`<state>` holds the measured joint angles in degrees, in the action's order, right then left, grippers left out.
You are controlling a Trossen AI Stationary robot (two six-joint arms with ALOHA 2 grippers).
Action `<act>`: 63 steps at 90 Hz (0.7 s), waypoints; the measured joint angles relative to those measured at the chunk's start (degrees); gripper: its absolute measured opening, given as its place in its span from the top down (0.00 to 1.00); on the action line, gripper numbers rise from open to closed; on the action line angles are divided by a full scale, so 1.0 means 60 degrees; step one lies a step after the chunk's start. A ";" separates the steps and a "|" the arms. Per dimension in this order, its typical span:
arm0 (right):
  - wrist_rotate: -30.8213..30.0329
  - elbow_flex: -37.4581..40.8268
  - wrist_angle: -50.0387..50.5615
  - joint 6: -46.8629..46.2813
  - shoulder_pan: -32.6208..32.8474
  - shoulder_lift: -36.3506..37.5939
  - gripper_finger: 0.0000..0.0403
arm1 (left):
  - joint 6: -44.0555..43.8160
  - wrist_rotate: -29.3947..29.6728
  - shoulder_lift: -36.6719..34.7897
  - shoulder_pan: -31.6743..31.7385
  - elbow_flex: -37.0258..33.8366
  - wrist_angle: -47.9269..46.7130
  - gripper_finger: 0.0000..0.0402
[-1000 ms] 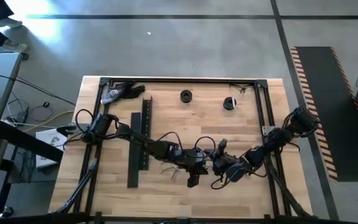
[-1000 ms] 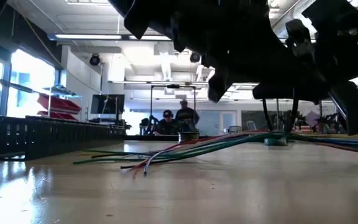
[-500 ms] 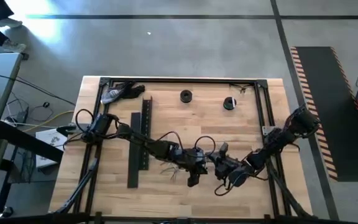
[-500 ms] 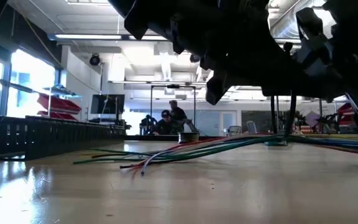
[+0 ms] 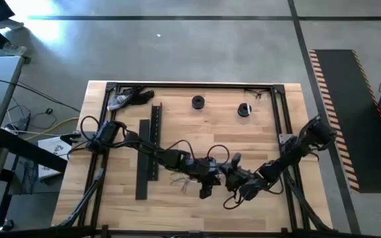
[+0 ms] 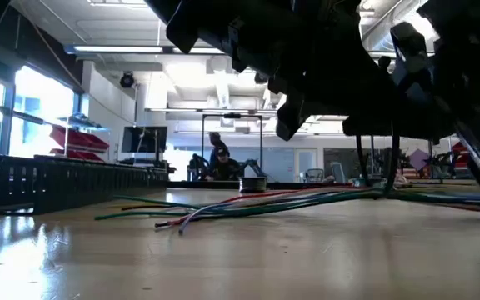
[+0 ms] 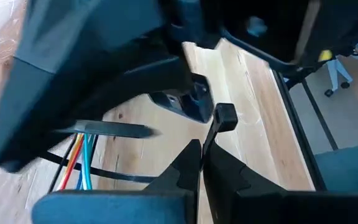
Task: Ziptie cables
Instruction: Wrap the black zip tie on the cable
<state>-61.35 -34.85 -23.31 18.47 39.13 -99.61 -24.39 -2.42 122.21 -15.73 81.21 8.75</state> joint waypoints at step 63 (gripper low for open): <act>-0.0281 0.0004 -0.0351 0.0610 0.0243 0.0000 1.00 | 0.0086 0.0007 0.0007 -0.0007 0.0000 0.0000 1.00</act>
<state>-63.03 -34.83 -25.42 22.14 40.59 -99.61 -23.88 -2.37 122.26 -15.77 81.21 8.75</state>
